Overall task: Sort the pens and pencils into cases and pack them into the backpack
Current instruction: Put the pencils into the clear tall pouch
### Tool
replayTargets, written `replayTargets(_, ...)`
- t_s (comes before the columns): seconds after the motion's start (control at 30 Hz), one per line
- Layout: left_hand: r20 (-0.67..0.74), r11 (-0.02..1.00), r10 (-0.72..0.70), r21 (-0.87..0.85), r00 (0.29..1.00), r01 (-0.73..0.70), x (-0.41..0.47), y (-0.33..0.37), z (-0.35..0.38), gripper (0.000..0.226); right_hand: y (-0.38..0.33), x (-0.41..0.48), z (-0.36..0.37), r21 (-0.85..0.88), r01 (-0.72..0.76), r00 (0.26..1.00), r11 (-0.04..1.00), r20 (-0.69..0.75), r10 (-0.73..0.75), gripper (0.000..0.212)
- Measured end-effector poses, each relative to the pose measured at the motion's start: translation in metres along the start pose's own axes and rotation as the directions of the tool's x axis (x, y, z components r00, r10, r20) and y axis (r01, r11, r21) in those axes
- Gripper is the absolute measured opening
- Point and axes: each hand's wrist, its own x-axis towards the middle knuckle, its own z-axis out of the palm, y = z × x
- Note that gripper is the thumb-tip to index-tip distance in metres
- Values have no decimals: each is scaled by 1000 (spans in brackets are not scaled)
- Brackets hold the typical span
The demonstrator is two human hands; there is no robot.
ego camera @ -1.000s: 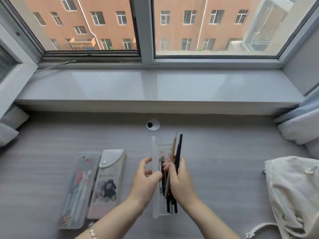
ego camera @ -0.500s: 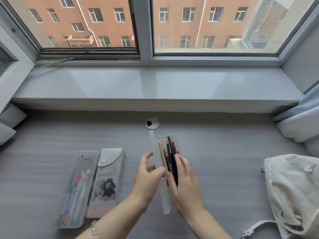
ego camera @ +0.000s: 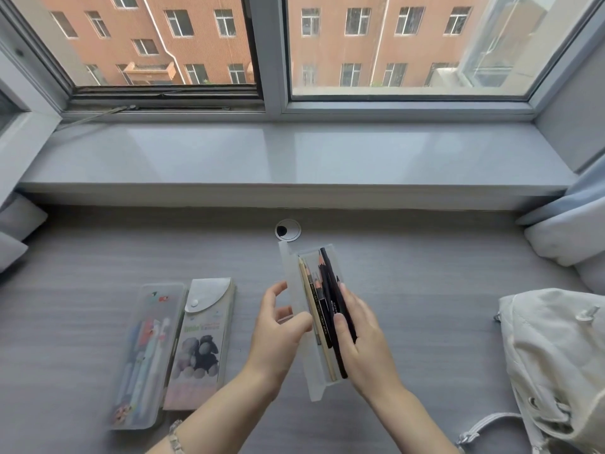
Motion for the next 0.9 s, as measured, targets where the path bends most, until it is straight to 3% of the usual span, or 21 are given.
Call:
replayTargets(0.2, 13, 1000, 3, -14, 1000, -3, 2, 1, -3, 73, -5, -1, -3, 167, -9, 999, 986, -47, 17, 47)
replayTargets(0.4, -6, 1000, 20, -16, 1000, -20, 1, -1, -6, 73, -6, -1, -1, 150, -40, 998, 988, 51, 33, 51)
replayTargets(0.47, -14, 999, 48, -13, 999, -48, 1, 1, -6, 69, -8, -1, -3, 281, -135, 991, 950, 32, 131, 49)
replayTargets(0.53, -11, 995, 104, -5, 994, -104, -1, 3, -6, 63, -6, 0, -4, 522, -328, 928, 787, 24, 371, 41)
replayTargets(0.57, -4, 990, 143, -2, 990, -143, -2, 4, -5, 61, -4, 0, -4, 654, -438, 858, 617, 101, 503, 41)
replayTargets(0.6, 6, 983, 183, 2, 983, -183, -3, 3, -5, 62, -1, 1, -3, 773, -515, 779, 371, 241, 580, 44)
replayTargets(0.63, 17, 976, 219, 4, 976, -219, -5, 2, -3, 65, -2, 1, -2, 832, -544, 715, 108, 393, 578, 48)
replayTargets(0.67, 29, 967, 253, 5, 967, -253, -7, 1, -2, 68, -6, 1, -1, 834, -545, 676, -91, 501, 540, 53)
replayTargets(0.7, 44, 958, 287, 9, 957, -288, -10, -1, 0, 71, -10, 2, -1, 821, -529, 655, -215, 556, 512, 57)
replayTargets(0.8, 91, 927, 369, 37, 925, -373, -18, -8, 5, 80, -15, 6, -1, 819, -430, 613, -381, 574, 542, 52)
replayTargets(0.9, 139, 899, 416, 87, 899, -430, -20, -14, 7, 84, -16, 9, 0, 815, -439, 564, -379, 578, 589, 35)
